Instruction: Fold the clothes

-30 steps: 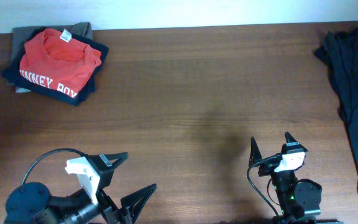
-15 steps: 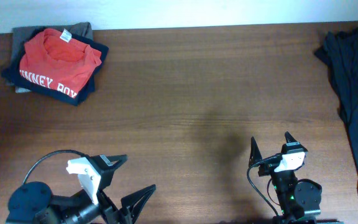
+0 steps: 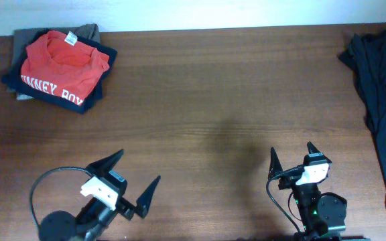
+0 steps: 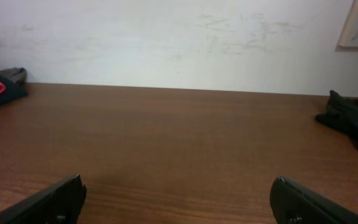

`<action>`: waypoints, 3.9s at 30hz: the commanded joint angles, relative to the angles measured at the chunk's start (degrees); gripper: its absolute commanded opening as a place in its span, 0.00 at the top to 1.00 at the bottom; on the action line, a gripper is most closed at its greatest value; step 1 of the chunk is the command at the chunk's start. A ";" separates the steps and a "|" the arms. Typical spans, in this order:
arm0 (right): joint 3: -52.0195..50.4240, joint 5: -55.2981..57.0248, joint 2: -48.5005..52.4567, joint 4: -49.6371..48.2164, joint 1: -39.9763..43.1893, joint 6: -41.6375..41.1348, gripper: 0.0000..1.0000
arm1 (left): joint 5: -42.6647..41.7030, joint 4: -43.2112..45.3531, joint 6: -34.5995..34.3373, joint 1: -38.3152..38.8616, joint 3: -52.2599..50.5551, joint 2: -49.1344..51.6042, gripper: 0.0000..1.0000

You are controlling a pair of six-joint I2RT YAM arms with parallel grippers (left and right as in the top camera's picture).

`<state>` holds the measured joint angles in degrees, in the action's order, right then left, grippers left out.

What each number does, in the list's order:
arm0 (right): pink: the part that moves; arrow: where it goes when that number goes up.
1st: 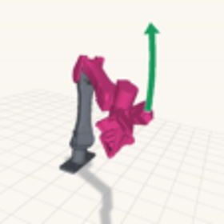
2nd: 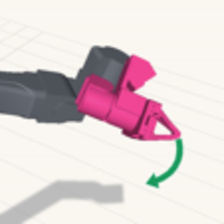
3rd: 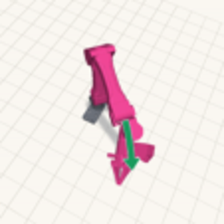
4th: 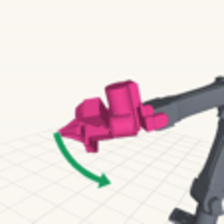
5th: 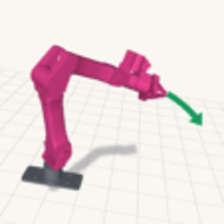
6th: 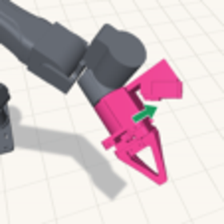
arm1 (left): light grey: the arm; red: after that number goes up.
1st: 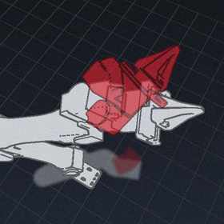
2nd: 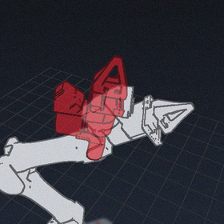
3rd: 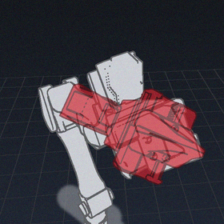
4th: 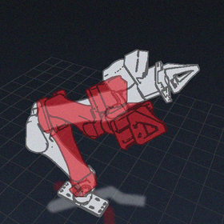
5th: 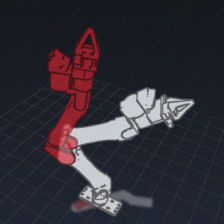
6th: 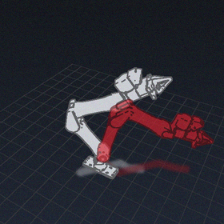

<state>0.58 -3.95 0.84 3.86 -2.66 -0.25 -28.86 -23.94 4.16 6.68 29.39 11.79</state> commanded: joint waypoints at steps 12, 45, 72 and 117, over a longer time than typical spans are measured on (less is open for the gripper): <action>-0.26 0.55 -0.52 0.35 0.44 -0.63 0.01 | 12.39 30.60 1.77 -1.55 -28.59 -11.23 0.01; -0.26 0.55 -0.52 0.35 0.44 -0.63 0.01 | 20.33 20.02 1.97 -5.62 -28.89 -11.50 0.00; -0.26 0.55 -0.52 0.35 0.44 -0.63 0.01 | 20.33 20.04 1.97 -5.62 -28.89 -11.50 0.01; -0.26 0.55 -0.52 0.35 0.44 -0.63 0.01 | 20.33 20.02 1.97 -5.62 -28.89 -11.50 0.01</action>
<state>0.58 -3.95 0.84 3.88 -2.66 -0.23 -9.15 -3.70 5.21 1.41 0.84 0.82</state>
